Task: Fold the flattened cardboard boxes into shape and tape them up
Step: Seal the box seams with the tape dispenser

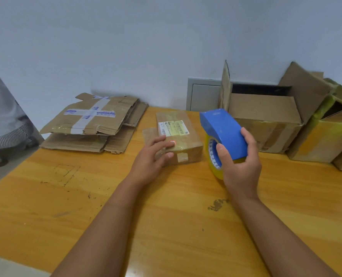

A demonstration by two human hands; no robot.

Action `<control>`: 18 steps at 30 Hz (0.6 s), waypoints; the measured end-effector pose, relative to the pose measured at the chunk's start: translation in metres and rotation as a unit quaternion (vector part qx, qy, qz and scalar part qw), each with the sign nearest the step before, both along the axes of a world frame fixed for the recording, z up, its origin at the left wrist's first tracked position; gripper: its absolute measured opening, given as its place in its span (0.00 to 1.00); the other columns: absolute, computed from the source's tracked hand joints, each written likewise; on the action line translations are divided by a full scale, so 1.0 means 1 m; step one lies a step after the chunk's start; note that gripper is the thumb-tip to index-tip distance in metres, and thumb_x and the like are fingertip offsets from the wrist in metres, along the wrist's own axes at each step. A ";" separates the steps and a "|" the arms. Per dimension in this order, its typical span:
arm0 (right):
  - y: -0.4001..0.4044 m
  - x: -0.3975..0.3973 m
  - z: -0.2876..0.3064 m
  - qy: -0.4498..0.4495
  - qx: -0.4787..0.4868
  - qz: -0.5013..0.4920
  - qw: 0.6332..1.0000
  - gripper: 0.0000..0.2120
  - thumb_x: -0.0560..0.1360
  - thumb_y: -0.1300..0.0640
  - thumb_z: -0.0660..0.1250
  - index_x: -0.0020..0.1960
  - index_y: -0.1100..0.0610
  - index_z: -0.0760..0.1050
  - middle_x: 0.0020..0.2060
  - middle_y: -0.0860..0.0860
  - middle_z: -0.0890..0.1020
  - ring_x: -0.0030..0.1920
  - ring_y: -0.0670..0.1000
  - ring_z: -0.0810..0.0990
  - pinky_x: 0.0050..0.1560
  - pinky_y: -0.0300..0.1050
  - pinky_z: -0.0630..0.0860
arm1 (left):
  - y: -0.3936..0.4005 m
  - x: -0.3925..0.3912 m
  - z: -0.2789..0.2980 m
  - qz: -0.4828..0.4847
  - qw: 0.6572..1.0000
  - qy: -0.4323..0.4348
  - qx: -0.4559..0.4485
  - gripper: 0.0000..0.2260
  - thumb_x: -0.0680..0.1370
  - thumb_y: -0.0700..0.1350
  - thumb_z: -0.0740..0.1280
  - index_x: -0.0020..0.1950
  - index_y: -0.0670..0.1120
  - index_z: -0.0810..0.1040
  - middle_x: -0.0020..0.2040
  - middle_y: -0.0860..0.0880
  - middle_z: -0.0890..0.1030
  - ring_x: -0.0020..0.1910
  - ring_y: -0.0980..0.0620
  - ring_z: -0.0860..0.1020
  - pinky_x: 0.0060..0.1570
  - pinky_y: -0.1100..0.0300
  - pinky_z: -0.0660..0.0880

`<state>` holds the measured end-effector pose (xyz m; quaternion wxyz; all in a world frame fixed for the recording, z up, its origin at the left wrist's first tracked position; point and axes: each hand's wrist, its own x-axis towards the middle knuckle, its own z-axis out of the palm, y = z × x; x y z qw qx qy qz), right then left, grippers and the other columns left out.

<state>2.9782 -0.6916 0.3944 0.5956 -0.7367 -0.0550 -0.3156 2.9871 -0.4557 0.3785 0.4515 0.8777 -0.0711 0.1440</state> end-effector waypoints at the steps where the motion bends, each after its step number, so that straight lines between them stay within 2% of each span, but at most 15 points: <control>1: 0.000 0.000 0.006 -0.021 0.000 -0.003 1.000 0.35 0.71 0.38 0.68 0.74 0.50 0.68 0.64 0.37 0.72 0.65 0.41 0.73 0.62 0.47 0.76 | 0.002 0.000 0.001 -0.002 1.000 -0.001 0.003 0.15 0.79 0.47 0.70 0.65 0.56 0.79 0.69 0.59 0.71 0.68 0.62 0.68 0.66 0.59 0.67; 3: 0.003 0.002 0.020 -0.069 -0.001 0.001 0.998 0.32 0.73 0.40 0.69 0.73 0.49 0.67 0.64 0.32 0.70 0.64 0.37 0.72 0.58 0.34 0.73 | 0.003 0.001 0.002 0.004 1.000 -0.007 -0.005 0.16 0.78 0.46 0.70 0.66 0.56 0.77 0.66 0.62 0.73 0.65 0.63 0.71 0.64 0.53 0.73; 4: 0.007 0.004 0.027 -0.084 0.003 0.009 0.996 0.30 0.74 0.41 0.69 0.73 0.48 0.67 0.64 0.30 0.70 0.64 0.37 0.72 0.57 0.31 0.72 | 0.003 0.001 0.003 0.010 1.000 -0.004 -0.021 0.16 0.78 0.45 0.71 0.65 0.56 0.77 0.64 0.64 0.74 0.63 0.65 0.73 0.61 0.49 0.76; 6: 0.019 0.013 0.041 -0.084 0.020 0.034 0.996 0.28 0.74 0.42 0.69 0.72 0.45 0.67 0.64 0.32 0.71 0.65 0.40 0.73 0.58 0.34 0.73 | 0.002 0.000 0.003 0.020 0.999 0.004 -0.042 0.15 0.76 0.45 0.73 0.59 0.59 0.77 0.63 0.65 0.75 0.59 0.66 0.75 0.55 0.47 0.79; 9: 0.041 0.026 0.052 -0.046 0.030 0.070 0.996 0.30 0.73 0.42 0.69 0.72 0.49 0.68 0.63 0.38 0.73 0.63 0.39 0.74 0.58 0.34 0.75 | 0.001 -0.001 0.005 0.024 0.998 0.013 -0.054 0.15 0.76 0.46 0.73 0.55 0.64 0.75 0.62 0.66 0.75 0.56 0.66 0.77 0.52 0.49 0.80; 11: 0.051 0.032 0.049 -0.026 0.015 0.078 0.997 0.31 0.73 0.41 0.69 0.73 0.49 0.68 0.64 0.40 0.73 0.63 0.41 0.74 0.60 0.39 0.76 | 0.000 -0.004 0.006 0.022 0.998 0.019 -0.059 0.16 0.76 0.47 0.73 0.57 0.66 0.74 0.62 0.68 0.75 0.57 0.67 0.77 0.52 0.51 0.81; 13: 0.054 0.036 0.044 -0.022 -0.004 0.076 0.997 0.32 0.73 0.40 0.68 0.73 0.49 0.68 0.64 0.40 0.72 0.64 0.42 0.73 0.62 0.43 0.76 | -0.001 -0.006 0.006 0.019 0.998 0.025 -0.059 0.17 0.77 0.47 0.71 0.62 0.63 0.74 0.65 0.66 0.74 0.58 0.65 0.77 0.54 0.52 0.80; 16: 0.054 0.041 0.043 -0.028 -0.025 0.073 0.997 0.32 0.72 0.37 0.66 0.73 0.49 0.69 0.60 0.33 0.72 0.59 0.34 0.73 0.55 0.31 0.73 | -0.004 -0.009 0.005 0.013 0.997 0.035 -0.070 0.18 0.80 0.45 0.69 0.67 0.58 0.72 0.68 0.64 0.72 0.62 0.60 0.76 0.58 0.53 0.78; 18: 0.053 0.044 0.044 -0.031 -0.031 0.075 0.996 0.32 0.73 0.37 0.66 0.72 0.50 0.70 0.59 0.36 0.72 0.56 0.30 0.73 0.51 0.26 0.71 | -0.010 -0.011 0.004 0.033 0.994 0.045 -0.098 0.20 0.80 0.43 0.68 0.71 0.56 0.70 0.68 0.59 0.74 0.62 0.59 0.75 0.59 0.54 0.78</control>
